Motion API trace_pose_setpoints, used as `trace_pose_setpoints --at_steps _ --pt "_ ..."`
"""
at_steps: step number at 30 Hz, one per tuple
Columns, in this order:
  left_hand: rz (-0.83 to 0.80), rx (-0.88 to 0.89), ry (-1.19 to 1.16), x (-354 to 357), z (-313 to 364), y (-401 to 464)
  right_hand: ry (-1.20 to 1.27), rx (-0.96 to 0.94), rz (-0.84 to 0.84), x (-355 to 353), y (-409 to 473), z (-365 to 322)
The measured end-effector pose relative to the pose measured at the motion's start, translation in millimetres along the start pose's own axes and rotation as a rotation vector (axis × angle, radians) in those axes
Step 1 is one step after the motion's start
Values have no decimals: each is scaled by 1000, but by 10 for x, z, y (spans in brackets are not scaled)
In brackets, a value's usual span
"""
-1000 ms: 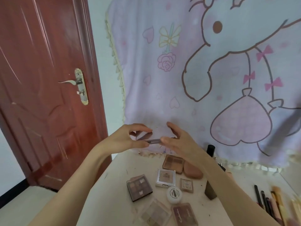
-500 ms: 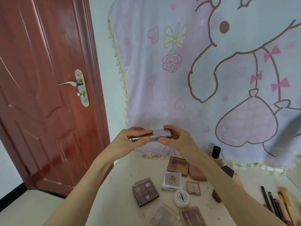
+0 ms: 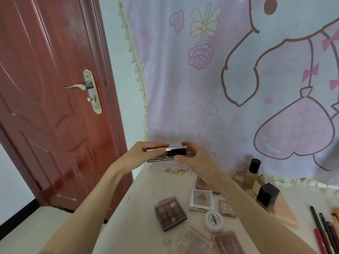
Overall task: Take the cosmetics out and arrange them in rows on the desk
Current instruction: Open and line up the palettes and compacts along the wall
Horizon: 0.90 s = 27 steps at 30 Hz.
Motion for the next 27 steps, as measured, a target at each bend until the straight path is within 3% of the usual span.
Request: trace_pose_setpoints --at_steps 7,11,14,19,27 --pt "22 -147 -140 9 -513 76 94 89 -25 200 140 358" --pt "32 -213 -240 42 -718 120 300 185 -19 311 247 591" --pt "45 -255 -292 54 -887 169 17 120 56 281 353 677" --pt "129 -339 -211 42 -1140 202 120 183 164 276 534 916" --pt "134 -396 18 278 -1348 224 146 207 108 388 735 1178"
Point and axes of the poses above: each hand's wrist, its own y-axis towards the middle knuckle, its own x-axis out of the palm, z = x × y, the point moved 7 cm from there along y, towards the middle knuckle, and after that the axes turned 1 degree about y, right-handed, at the moved point
